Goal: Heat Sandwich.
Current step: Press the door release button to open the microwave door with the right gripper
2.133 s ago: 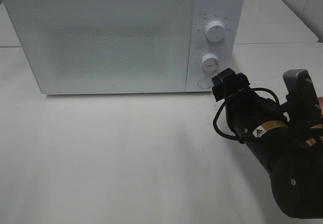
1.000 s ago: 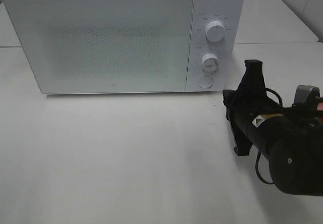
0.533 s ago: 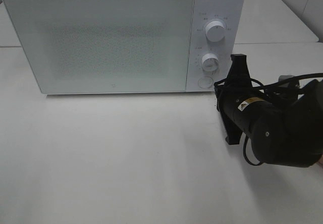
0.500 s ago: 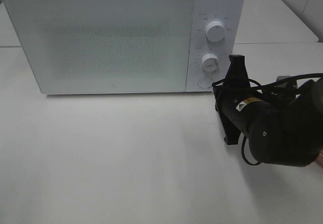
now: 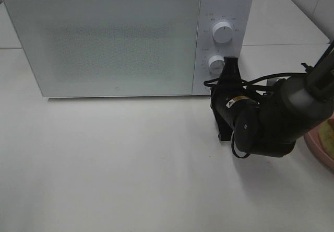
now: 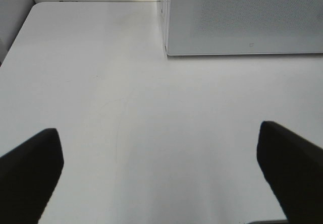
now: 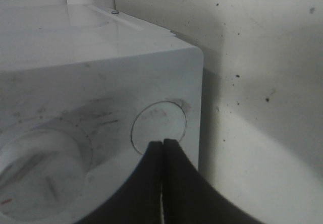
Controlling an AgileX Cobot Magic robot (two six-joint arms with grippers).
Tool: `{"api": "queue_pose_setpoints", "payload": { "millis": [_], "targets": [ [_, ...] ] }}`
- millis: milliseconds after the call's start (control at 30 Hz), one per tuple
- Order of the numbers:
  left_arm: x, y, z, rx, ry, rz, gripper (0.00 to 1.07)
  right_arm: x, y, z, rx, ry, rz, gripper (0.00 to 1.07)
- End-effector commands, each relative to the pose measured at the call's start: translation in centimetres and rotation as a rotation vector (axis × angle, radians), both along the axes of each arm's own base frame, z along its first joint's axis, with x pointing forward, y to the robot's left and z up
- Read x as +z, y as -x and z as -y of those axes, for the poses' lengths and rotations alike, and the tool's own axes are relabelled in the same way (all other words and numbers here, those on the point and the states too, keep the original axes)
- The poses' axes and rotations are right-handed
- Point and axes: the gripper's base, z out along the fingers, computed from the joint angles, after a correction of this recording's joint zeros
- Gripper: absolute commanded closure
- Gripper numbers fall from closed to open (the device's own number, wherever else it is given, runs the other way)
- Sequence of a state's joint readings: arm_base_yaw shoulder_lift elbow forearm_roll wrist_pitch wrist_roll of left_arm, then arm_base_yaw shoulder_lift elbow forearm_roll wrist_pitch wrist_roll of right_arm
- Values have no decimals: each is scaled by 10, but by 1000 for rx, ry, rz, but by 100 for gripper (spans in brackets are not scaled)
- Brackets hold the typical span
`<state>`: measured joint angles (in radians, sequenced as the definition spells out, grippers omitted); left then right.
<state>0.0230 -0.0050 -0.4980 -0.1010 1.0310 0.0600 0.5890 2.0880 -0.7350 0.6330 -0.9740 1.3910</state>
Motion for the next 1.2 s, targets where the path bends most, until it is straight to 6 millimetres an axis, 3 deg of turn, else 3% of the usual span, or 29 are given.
{"api": "queue_pose_setpoints", "payload": {
  "millis": [33,333,633,867,1200],
  "targets": [
    [-1,4,0,-10,1,25,5,0,-11,0,7,-2,-2,107],
    [-1,4,0,-10,1,25,5,-7,-28,-4,-5,-15,4,107],
    [-1,4,0,-10,1,25,5,1,-39,6,-56,8,79,107],
    [-1,4,0,-10,1,25,5,24,-54,4,-84,-7,264,107],
    [-1,4,0,-10,1,25,5,33,-76,5,-67,28,306,107]
  ]
}}
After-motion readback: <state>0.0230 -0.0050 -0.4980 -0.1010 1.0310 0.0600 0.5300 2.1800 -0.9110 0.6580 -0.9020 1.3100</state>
